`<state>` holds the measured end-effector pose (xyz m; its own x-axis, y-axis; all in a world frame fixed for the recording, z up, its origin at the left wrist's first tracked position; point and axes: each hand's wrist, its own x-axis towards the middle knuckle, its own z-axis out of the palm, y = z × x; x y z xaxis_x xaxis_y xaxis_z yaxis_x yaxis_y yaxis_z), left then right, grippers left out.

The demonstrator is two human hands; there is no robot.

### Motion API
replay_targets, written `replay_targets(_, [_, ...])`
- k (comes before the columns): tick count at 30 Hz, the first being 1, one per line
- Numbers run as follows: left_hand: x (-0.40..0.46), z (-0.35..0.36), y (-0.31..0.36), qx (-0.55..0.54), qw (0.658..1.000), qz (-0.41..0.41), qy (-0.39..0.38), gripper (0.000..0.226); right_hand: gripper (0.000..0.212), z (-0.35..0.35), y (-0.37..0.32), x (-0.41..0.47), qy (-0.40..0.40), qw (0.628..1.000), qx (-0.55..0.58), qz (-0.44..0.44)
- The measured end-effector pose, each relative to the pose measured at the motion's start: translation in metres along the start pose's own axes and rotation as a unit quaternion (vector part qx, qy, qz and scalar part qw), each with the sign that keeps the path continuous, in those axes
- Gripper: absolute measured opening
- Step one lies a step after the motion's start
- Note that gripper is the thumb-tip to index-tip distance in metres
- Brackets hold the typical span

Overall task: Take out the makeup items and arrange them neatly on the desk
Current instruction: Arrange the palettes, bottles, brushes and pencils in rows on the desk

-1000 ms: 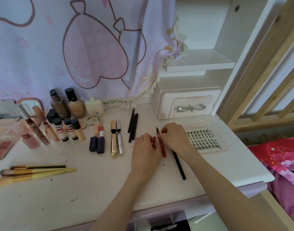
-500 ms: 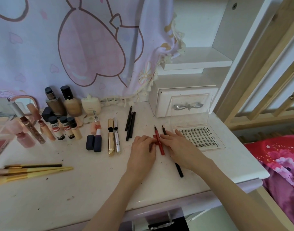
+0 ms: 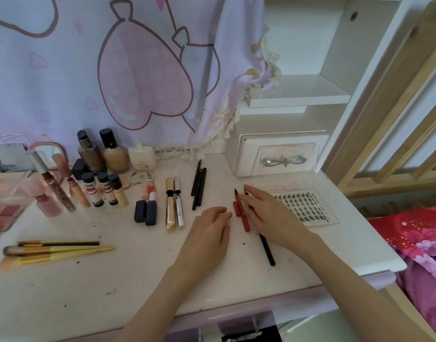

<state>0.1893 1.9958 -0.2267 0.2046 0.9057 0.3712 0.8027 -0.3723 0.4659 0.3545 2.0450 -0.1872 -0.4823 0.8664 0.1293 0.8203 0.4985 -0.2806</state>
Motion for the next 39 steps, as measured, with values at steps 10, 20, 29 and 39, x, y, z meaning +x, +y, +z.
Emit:
replay_targets(10, [-0.022,-0.001,-0.014,0.139,0.986,0.034,-0.088,0.052,0.032,0.004,-0.037,0.107,-0.059,0.995,0.033,0.076])
replay_targets(20, [-0.020,-0.002,-0.016,0.106,0.992,0.031,-0.067,0.051,0.032,0.025,-0.051,0.135,-0.089,0.981,0.069,0.158])
replay_targets(29, [-0.020,-0.001,-0.017,0.102,0.992,0.033,-0.065,0.051,0.030,0.018,-0.050,0.138,-0.115,0.972,0.055,0.197])
replay_targets(39, [-0.018,-0.007,-0.014,-0.044,0.998,-0.034,-0.006,0.043,0.009,-0.030,-0.037,0.067,-0.034,0.832,0.506,0.225])
